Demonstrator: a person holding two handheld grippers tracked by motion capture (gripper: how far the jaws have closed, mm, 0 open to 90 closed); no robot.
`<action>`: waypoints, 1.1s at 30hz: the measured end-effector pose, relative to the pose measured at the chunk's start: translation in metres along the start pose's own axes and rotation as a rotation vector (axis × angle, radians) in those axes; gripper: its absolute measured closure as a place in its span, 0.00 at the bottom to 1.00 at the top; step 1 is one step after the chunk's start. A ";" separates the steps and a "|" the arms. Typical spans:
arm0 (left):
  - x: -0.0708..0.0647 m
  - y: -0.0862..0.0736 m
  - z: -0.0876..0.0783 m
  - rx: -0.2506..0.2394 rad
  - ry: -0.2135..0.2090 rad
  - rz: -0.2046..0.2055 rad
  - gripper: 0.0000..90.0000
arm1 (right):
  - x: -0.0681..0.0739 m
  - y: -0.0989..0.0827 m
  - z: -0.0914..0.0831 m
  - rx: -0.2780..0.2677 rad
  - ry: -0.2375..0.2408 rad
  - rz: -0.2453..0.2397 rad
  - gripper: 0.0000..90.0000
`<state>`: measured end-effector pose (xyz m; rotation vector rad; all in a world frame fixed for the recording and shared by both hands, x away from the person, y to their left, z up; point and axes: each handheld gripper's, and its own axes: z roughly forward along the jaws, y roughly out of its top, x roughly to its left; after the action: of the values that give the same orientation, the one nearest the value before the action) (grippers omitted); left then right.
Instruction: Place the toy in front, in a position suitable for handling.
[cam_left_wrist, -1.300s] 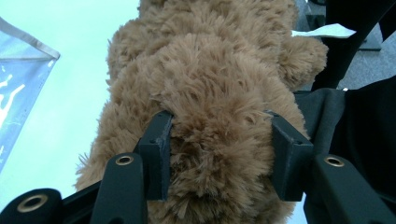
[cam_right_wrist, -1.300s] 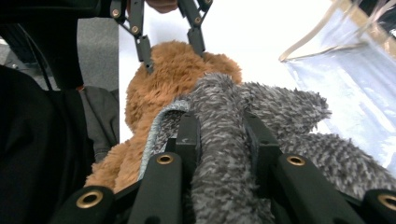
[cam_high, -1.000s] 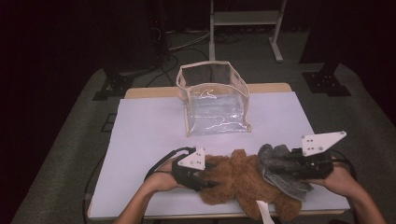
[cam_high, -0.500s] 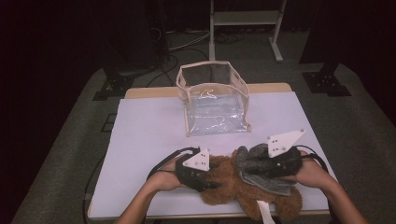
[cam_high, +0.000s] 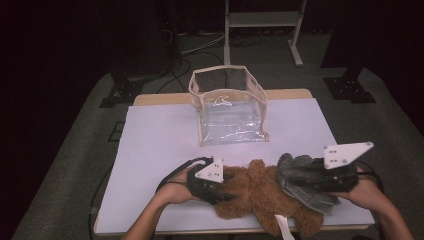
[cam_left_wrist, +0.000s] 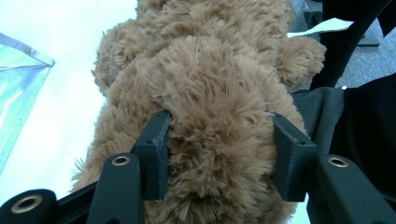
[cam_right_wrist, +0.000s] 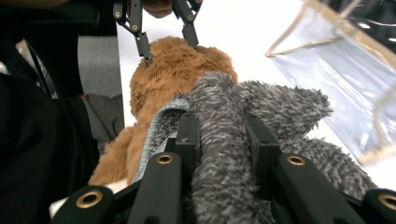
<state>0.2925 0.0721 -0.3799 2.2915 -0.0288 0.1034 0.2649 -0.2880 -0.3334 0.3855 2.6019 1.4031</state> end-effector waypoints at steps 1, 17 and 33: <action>0.000 0.001 0.000 0.004 0.000 0.000 0.52 | 0.000 -0.005 -0.006 -0.015 -0.009 0.012 0.78; 0.005 -0.001 -0.010 0.057 0.017 -0.012 0.49 | 0.001 -0.020 0.006 -0.048 -0.007 0.038 0.78; 0.009 0.002 -0.012 0.053 0.026 -0.022 0.41 | 0.002 0.018 0.073 -0.040 0.075 -0.049 0.79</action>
<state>0.3010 0.0796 -0.3697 2.3421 0.0123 0.1240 0.2844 -0.2198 -0.3580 0.2667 2.6177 1.4784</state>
